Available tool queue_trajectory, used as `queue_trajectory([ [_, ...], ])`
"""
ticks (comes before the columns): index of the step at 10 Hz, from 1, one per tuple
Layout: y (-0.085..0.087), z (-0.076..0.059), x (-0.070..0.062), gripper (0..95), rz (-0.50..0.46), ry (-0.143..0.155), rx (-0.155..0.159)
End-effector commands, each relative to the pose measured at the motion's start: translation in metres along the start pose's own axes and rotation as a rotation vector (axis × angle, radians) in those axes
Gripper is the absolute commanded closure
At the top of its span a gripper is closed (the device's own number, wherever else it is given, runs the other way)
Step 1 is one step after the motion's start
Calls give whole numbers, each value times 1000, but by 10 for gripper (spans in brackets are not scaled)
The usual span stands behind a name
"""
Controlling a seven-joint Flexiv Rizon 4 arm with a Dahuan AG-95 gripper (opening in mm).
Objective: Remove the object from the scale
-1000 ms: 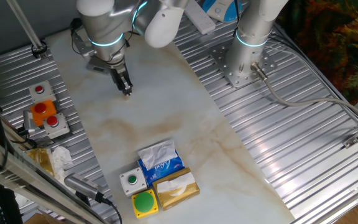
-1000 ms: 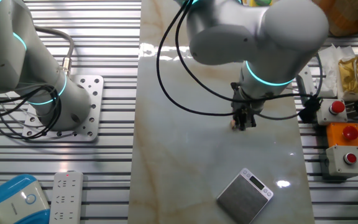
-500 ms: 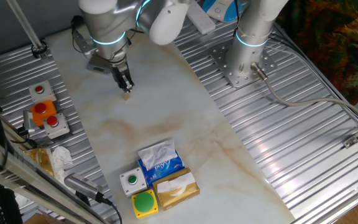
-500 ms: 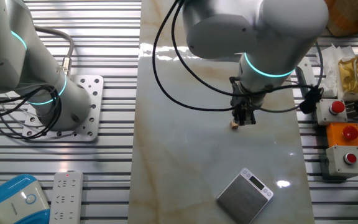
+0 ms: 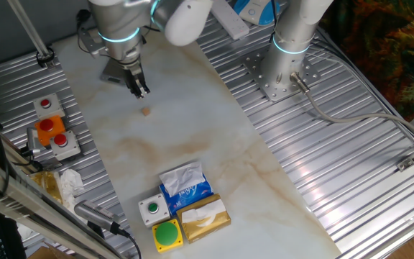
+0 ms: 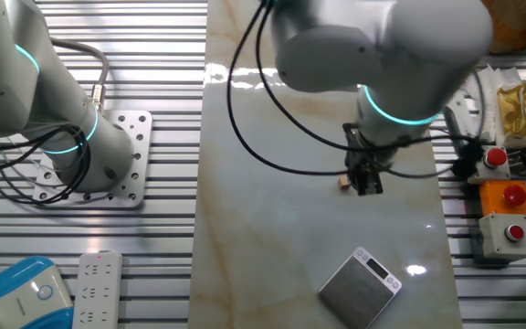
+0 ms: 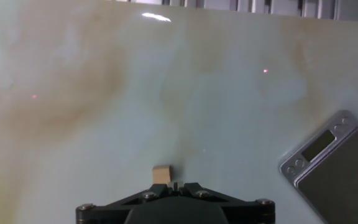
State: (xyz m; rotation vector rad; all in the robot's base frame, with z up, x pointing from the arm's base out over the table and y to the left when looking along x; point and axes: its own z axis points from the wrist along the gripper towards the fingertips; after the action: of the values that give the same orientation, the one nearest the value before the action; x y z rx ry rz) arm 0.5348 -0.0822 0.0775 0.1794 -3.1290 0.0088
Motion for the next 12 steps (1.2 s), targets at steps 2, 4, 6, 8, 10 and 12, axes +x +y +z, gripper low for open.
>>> queue_trajectory([
  [2, -5, -4, -1, 950, -10, 6, 0],
  [4, -5, -4, -1, 950, -11, 6, 0],
  [6, -5, -4, -1, 950, -14, 4, -1],
  [8, -5, -4, -1, 950, -11, 6, -4],
  [10, -5, -4, -1, 950, -6, 10, -3],
  [12, -5, -4, -1, 950, -1, 5, -10],
])
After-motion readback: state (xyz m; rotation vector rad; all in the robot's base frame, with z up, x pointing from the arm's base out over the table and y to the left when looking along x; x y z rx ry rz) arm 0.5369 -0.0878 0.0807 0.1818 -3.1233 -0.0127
